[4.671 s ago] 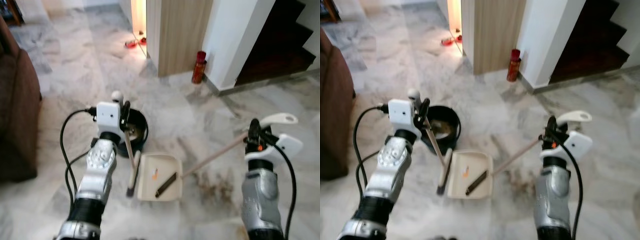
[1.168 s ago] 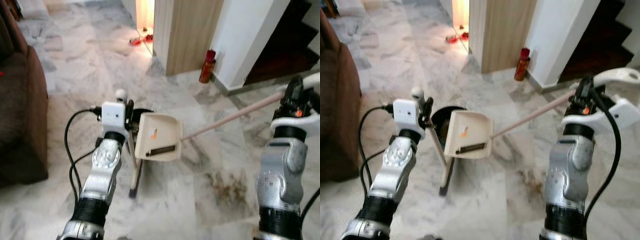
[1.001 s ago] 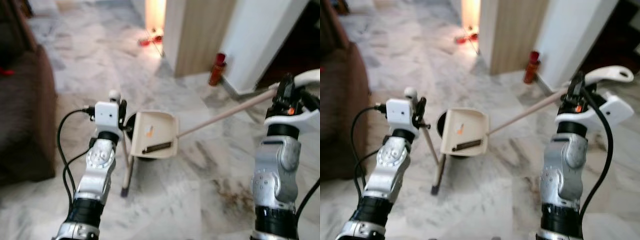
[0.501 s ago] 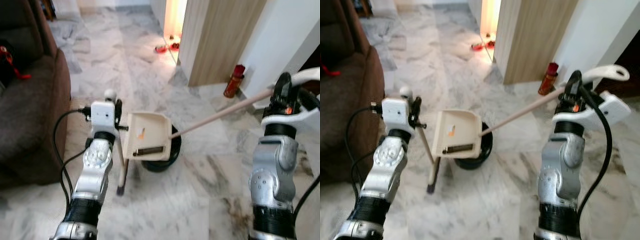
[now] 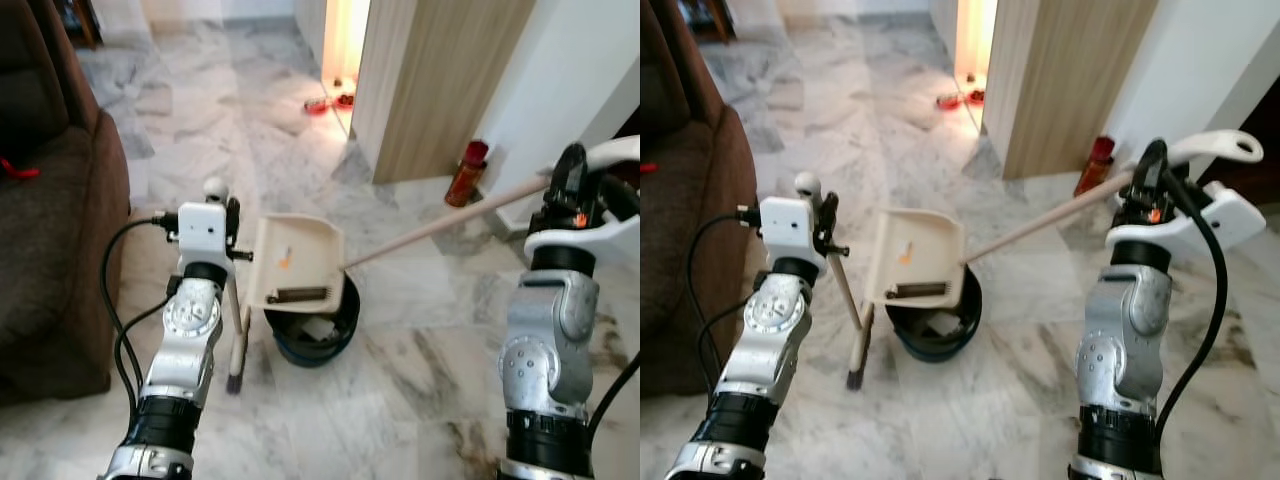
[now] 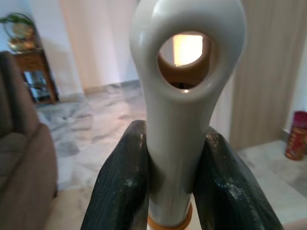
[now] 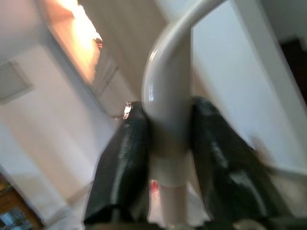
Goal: Sweep floor
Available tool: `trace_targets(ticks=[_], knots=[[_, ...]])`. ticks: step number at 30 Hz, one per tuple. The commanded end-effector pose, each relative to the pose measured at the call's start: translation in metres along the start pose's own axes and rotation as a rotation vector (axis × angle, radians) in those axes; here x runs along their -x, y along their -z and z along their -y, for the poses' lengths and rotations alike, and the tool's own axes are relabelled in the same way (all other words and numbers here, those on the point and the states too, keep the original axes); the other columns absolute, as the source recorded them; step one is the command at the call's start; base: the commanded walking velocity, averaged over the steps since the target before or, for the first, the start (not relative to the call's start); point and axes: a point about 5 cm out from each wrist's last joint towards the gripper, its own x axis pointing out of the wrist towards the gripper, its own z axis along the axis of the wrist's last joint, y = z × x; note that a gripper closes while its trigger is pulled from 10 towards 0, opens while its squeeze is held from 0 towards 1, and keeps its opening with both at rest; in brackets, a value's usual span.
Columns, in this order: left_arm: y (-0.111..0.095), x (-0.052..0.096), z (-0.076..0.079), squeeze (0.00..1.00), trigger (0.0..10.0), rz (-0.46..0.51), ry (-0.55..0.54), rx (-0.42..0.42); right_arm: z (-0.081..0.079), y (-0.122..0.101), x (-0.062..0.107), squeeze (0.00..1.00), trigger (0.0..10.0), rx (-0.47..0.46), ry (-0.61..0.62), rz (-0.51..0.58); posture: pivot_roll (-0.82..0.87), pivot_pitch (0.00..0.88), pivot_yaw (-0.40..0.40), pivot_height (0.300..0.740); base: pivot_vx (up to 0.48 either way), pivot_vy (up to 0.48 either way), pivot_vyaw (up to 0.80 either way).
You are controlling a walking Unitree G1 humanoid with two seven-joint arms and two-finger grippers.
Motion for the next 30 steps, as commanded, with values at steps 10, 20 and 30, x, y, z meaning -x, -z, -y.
trace_targets(ticks=[10, 20, 30], knots=[[-0.015, -0.005, 0.002, 0.00, 10.0, 0.069, 0.011, 0.005, -0.004, -0.019, -0.005, 0.00, 10.0, -0.013, -0.013, 0.090, 0.10, 0.098, -0.053, 0.740, 0.357, 0.000, 0.00], [-0.013, -0.003, 0.001, 0.00, 10.0, 0.061, 0.013, -0.001, -0.008, -0.021, -0.005, 0.00, 10.0, 0.023, -0.040, 0.101, 0.09, 0.101, -0.053, 0.740, 0.000, 0.000, 0.00], [-0.013, -0.002, 0.002, 0.00, 10.0, 0.063, 0.016, 0.002, -0.021, -0.025, -0.003, 0.00, 10.0, 0.112, -0.120, 0.130, 0.09, 0.090, -0.053, 0.740, 0.000, 0.000, 0.00]])
